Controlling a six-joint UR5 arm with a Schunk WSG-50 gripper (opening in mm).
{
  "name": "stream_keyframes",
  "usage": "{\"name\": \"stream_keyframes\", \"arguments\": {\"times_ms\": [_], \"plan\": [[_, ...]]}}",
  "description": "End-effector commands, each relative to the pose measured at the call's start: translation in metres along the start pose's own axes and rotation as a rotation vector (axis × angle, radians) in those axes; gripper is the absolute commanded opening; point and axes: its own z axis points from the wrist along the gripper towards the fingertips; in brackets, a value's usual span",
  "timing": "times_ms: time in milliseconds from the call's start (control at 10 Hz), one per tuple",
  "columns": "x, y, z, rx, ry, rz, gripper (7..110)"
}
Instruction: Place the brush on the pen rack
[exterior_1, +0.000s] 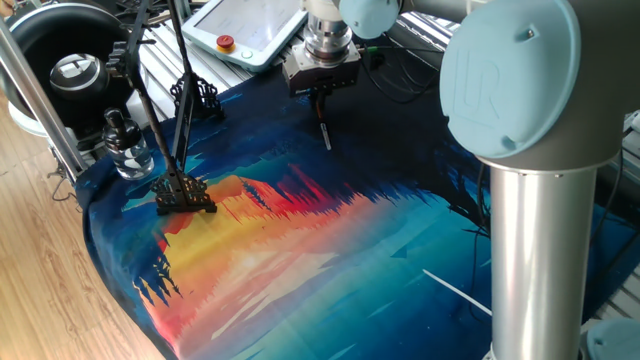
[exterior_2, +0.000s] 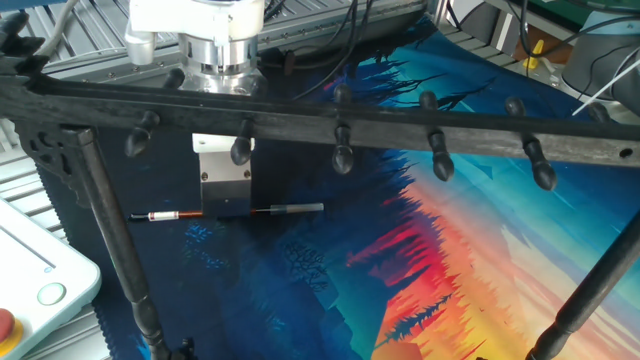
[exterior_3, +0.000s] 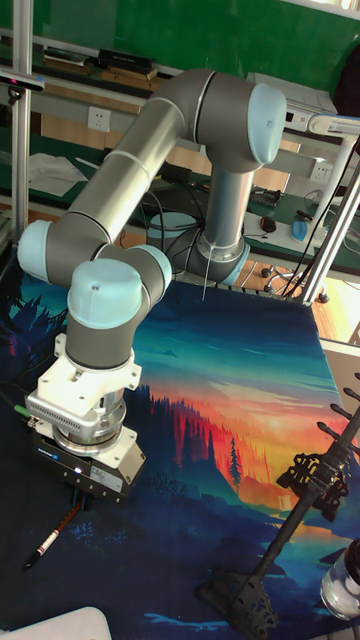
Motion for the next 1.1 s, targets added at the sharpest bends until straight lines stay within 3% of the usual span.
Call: {"name": "stream_keyframes", "arguments": {"times_ms": [0,700,1000], "plan": [[0.000,0.002,-0.002,-0.011,0.004,0.014,7],[-0.006,0.005,-0.015,-0.039,-0.016,-0.007,7],[-0.020,0.030,-0.042,-0.144,-0.066,-0.127,7]]}}
